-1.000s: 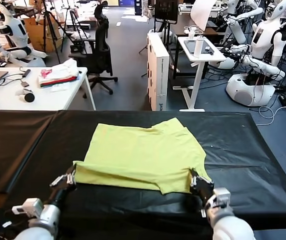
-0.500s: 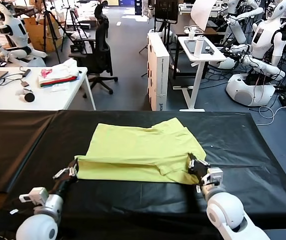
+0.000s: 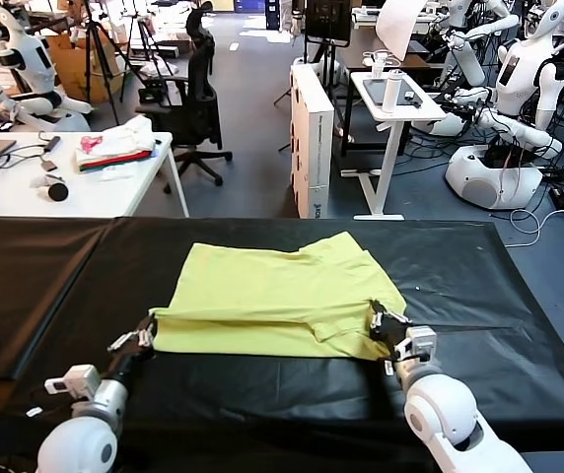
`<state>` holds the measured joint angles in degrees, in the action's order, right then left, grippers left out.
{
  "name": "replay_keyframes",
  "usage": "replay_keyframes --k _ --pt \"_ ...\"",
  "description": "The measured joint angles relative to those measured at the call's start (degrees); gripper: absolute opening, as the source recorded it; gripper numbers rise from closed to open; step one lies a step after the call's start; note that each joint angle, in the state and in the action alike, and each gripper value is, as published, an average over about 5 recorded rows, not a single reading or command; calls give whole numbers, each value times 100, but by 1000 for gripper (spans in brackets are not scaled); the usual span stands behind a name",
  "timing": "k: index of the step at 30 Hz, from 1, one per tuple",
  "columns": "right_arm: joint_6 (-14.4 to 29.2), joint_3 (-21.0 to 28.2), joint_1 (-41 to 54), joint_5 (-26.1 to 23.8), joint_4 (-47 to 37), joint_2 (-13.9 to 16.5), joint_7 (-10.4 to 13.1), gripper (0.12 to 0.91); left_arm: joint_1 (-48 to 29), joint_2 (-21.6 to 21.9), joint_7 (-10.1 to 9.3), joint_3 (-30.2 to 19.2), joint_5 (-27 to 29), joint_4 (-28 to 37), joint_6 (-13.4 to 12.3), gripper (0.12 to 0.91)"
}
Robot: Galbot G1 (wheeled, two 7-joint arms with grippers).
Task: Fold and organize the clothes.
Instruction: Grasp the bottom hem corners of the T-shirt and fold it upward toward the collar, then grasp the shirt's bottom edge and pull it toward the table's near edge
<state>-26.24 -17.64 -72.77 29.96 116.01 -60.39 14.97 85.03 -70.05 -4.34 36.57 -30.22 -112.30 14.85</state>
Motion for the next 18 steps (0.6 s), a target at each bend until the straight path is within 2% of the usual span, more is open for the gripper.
replay_keyframes --k 3,6,9,18 --pt "7 -116 -238 -34 202 119 -36 869 84 20 -59 40 1 -76 10 717" --pt "49 -286 -625 -115 461 258 -95 899 247 31 -104 81 16 -222 18 857" --pt "70 -490 -1085 -149 707 359 -130 906 501 -10 -83 104 76 -438 2 901" --pt "79 -935 -1924 -78 934 467 -253 907 891 -144 -37 79 228 -620 -12 907"
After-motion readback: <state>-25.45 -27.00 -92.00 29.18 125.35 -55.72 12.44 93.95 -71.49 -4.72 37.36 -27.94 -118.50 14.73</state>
